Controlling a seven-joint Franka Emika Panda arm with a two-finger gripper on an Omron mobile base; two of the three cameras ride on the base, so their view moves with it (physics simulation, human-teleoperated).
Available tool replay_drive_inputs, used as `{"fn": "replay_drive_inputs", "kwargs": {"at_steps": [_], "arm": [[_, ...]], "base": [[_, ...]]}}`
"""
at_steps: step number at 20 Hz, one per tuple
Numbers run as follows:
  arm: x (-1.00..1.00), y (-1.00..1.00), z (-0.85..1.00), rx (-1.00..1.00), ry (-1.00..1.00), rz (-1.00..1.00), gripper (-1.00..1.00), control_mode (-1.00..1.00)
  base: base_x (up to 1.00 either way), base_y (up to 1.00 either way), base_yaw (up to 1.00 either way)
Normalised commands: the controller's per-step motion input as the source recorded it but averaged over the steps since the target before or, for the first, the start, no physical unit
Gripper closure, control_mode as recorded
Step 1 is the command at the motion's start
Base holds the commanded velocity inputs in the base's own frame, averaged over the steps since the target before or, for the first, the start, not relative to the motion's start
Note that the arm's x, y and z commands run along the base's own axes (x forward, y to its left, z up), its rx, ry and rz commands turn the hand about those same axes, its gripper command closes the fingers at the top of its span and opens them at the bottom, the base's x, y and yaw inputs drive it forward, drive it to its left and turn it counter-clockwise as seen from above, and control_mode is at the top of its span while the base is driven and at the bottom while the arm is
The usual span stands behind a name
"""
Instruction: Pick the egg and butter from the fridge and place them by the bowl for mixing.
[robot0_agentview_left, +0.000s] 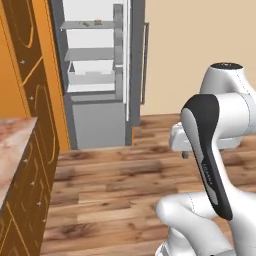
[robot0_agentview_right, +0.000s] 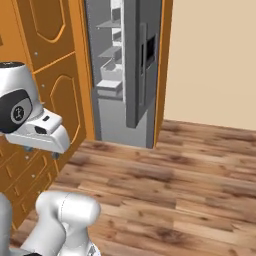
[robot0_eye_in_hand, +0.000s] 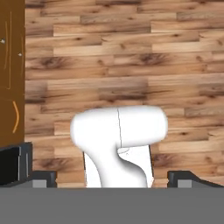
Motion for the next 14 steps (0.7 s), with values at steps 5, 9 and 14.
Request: {"fn": "replay_drive_inputs", "kwargs": {"at_steps": [5, 9, 14], "arm": [[0.0, 0.0, 0.0, 0.0, 0.0, 0.0, -1.0, 1.0], [0.0, 0.0, 0.0, 0.0, 0.0, 0.0, -1.0, 1.0], [0.0, 0.0, 0.0, 0.0, 0.0, 0.0, -1.0, 1.0]], "base": [[0.99, 0.78, -0.1], [0.81, 0.59, -0.19], [0.81, 0.29, -0.19]]}}
